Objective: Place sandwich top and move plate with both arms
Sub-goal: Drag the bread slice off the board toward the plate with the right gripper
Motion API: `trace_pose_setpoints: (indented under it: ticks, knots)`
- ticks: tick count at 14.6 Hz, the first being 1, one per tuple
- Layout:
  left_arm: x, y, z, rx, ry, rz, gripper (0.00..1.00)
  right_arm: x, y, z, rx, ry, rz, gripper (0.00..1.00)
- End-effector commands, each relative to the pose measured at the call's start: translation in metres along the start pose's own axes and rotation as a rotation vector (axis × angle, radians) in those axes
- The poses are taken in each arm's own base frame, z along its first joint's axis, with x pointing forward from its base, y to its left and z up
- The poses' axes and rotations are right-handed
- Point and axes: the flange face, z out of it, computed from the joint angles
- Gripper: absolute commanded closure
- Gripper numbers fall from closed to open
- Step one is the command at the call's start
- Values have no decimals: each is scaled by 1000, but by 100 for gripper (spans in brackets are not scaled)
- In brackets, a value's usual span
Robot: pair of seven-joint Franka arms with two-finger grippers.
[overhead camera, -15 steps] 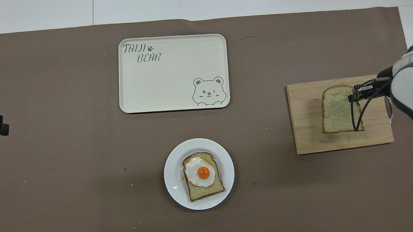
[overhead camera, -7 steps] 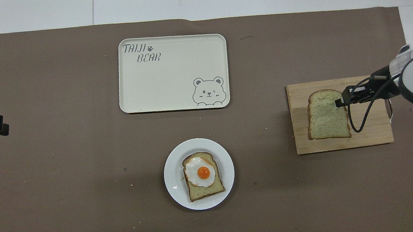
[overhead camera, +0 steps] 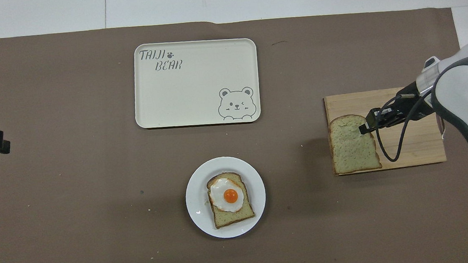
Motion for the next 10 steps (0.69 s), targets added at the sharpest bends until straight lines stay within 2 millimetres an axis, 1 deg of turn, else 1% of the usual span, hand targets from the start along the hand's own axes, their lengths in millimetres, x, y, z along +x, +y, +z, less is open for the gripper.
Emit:
trace_pose_setpoints:
  ticks: [1, 5, 10]
  knots:
    - [-8, -4, -2, 11, -3, 4, 0, -6, -34, 14, 16, -23, 16, 100]
    - [-8, -3, -2, 11, -3, 5, 0, -9, -89, 41, 14, -50, 28, 100]
    - [-8, -4, -2, 11, -3, 4, 0, -16, -149, 68, -4, -47, 15, 100]
